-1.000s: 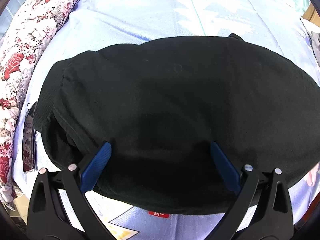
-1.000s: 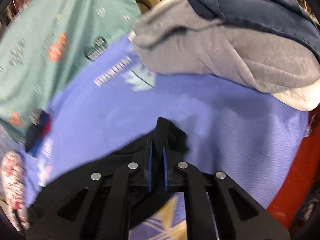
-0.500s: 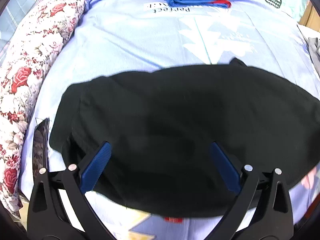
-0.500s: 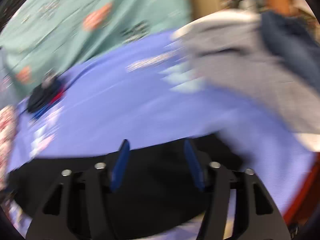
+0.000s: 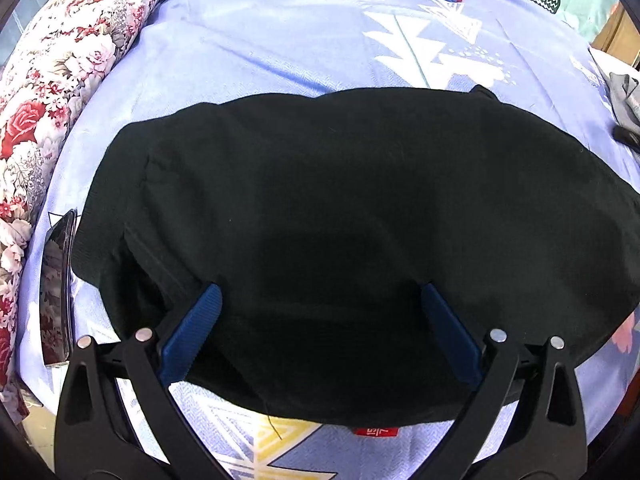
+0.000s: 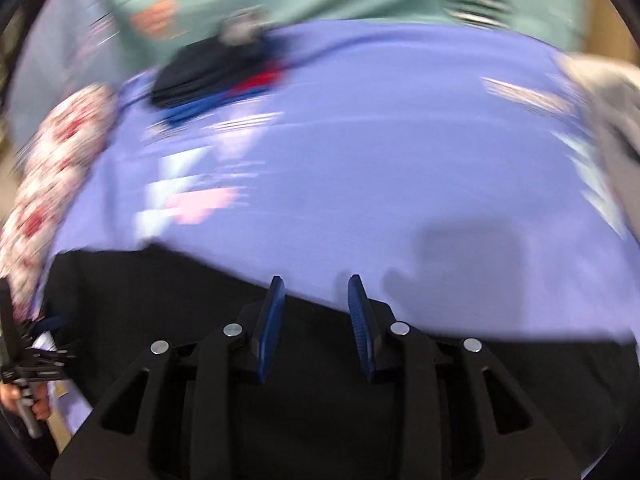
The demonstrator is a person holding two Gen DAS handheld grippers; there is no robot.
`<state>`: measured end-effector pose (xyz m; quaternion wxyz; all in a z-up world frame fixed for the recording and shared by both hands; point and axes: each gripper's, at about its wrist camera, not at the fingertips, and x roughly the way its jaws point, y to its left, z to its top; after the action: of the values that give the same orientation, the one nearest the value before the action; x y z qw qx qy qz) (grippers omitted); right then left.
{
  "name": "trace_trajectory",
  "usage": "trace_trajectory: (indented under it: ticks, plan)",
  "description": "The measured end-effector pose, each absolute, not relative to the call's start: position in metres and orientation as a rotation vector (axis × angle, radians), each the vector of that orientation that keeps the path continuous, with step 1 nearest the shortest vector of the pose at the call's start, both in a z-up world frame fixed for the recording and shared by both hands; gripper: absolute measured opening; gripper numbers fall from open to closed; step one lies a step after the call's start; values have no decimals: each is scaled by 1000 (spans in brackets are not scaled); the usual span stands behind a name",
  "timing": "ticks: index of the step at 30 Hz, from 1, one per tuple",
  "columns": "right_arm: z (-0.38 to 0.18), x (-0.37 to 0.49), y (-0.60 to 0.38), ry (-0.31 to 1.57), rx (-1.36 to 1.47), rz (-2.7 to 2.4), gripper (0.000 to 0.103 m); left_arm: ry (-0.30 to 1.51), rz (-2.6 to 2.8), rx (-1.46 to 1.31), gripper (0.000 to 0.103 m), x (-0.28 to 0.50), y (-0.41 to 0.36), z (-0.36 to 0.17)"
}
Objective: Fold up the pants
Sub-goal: 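Smooth the folded black pants with the left tool while the right tool withdraws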
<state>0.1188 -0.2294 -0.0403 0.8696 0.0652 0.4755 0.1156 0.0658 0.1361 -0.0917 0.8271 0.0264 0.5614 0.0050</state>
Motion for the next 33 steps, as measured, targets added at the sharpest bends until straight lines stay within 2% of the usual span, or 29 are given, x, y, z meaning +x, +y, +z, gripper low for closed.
trace_trajectory:
  ticks: [6, 14, 16, 18, 21, 24, 28, 33]
  plan:
    - [-59, 176, -110, 1066, 19, 513, 35, 1172, -26, 19, 101, 54, 141, -93]
    - [-80, 198, -62, 1135, -75, 603, 35, 1182, -64, 8, 101, 56, 149, -92]
    - [-85, 199, -55, 1153, -108, 602, 30, 1184, -67, 8, 101, 56, 149, -92]
    - [-84, 196, -50, 1146, -150, 617, 10, 1187, -71, 4, 101, 55, 150, -92]
    - [-72, 193, -46, 1072, -199, 578, 5, 1188, -76, 0, 101, 56, 151, -92]
    - [-59, 194, -47, 975, -240, 557, 4, 1189, -82, -8, 101, 56, 154, -93]
    - [-88, 205, -39, 981, -292, 547, 7, 1198, -72, -6, 101, 59, 154, -94]
    - [-80, 217, -71, 915, -294, 339, 8, 1217, -60, -22, 101, 62, 155, -89]
